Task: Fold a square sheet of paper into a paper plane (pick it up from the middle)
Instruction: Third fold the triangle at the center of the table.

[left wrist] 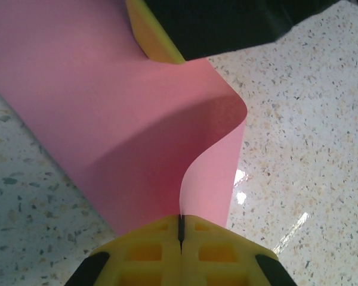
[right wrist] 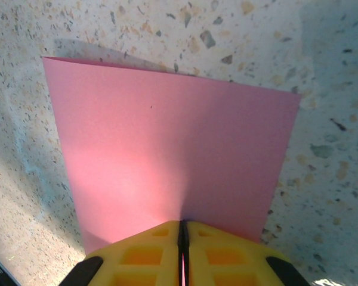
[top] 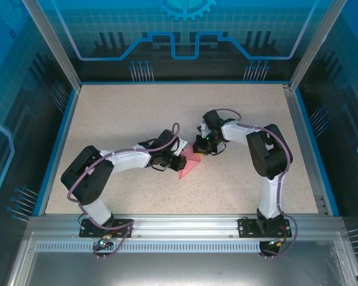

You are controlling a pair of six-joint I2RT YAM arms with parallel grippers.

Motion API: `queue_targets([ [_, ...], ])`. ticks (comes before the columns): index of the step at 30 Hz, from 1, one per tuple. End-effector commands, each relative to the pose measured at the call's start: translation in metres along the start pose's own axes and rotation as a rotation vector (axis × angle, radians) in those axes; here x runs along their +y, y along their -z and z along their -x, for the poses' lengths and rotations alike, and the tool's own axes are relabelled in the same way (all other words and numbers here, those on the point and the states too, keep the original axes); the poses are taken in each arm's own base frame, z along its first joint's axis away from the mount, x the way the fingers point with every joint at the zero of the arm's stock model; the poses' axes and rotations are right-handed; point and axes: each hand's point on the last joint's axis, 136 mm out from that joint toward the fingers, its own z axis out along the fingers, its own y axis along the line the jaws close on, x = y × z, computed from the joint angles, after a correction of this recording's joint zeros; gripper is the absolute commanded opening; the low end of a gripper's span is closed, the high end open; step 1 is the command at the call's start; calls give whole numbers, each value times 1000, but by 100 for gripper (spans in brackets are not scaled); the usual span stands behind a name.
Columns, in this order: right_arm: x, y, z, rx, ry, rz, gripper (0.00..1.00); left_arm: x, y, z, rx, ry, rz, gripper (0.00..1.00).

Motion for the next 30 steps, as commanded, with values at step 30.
queue_targets([
  [30,-2,-7,-8,37,-12,-28,12,16,0,-8,29,86,26,0],
])
